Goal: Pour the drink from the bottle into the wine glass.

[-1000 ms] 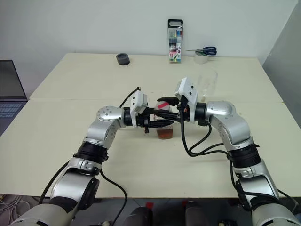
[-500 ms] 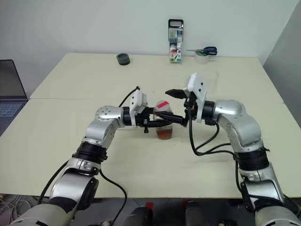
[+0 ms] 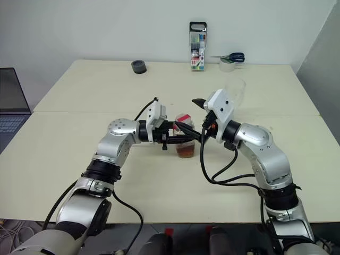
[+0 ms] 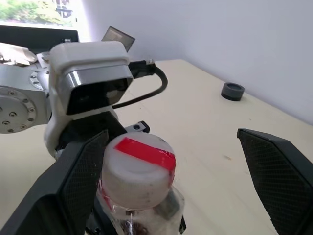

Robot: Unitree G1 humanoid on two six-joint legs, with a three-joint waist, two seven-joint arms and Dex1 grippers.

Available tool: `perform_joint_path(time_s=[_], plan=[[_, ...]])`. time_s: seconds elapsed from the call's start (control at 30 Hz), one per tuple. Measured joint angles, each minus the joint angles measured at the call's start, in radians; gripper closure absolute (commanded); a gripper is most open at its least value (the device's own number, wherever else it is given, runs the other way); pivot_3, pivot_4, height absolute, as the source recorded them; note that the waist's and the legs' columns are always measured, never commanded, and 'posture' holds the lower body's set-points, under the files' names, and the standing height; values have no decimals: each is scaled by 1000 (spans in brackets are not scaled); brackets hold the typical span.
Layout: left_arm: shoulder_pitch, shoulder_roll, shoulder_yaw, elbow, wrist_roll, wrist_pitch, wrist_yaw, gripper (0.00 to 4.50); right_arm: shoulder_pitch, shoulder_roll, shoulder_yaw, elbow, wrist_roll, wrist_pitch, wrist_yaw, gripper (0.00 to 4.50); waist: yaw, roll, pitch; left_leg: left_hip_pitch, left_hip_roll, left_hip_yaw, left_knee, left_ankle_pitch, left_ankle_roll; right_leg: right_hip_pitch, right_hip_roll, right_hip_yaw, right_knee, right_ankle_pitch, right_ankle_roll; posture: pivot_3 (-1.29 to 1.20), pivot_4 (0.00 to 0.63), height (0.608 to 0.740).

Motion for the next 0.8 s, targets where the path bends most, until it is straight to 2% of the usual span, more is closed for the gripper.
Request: perform_joint_path(time_s=[0.27, 0.8], plan=[[-6, -4, 0, 14, 0, -14, -3, 2739, 23, 4, 26, -2, -11, -3, 3, 0, 0, 0, 0, 0, 0, 0, 0, 0, 0, 0, 0, 0, 0, 0, 0, 0, 150, 740], [-6, -5, 0, 16, 1, -17, -1, 2739, 34, 1, -2, 5, 15, 12, -14, 0, 0, 0, 0, 0, 0, 0, 0, 0, 0, 0, 0, 0, 0, 0, 0, 0, 150, 740]])
